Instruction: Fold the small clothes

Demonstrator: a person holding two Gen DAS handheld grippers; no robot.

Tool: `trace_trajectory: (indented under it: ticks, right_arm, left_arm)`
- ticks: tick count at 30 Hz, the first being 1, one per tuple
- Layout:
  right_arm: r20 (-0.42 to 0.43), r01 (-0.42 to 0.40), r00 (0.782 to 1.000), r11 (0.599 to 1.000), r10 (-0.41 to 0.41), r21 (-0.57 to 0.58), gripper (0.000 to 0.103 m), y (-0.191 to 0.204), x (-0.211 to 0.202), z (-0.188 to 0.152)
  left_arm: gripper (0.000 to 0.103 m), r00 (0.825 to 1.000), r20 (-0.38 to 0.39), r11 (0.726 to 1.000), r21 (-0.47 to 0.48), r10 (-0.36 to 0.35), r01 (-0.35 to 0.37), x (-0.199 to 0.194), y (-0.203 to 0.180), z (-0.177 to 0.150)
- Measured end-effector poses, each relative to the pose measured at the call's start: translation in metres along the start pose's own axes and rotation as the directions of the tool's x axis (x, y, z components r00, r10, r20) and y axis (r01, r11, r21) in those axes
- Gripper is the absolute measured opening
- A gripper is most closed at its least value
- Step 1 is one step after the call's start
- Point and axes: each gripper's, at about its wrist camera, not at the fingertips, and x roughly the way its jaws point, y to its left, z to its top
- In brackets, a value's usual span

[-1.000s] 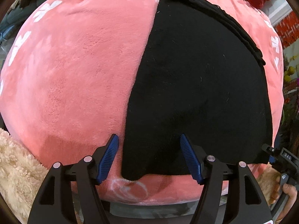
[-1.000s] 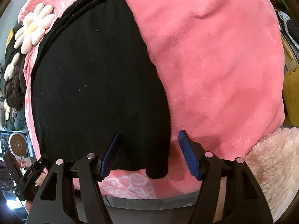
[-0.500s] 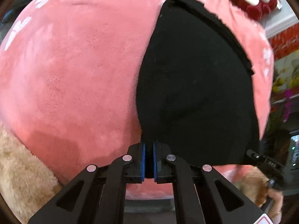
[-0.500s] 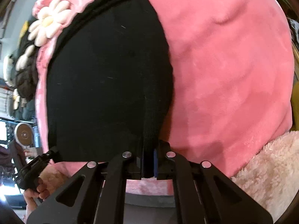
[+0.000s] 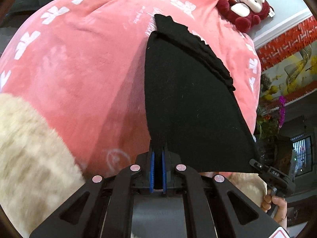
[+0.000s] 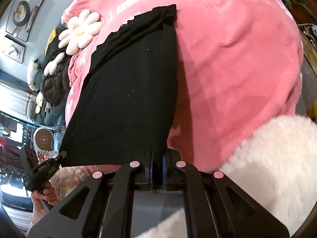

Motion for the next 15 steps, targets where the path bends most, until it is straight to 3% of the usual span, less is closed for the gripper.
trace_trajectory:
  ticks: [15]
  right_arm:
    - [-0.015, 0.012, 1.000, 0.998, -0.013, -0.060, 0.005, 0.006, -0.051, -0.055]
  left_arm:
    - [0.003, 0.999, -0.045, 0.998, 0.059, 0.031, -0.028, -0.042, -0.044, -0.046]
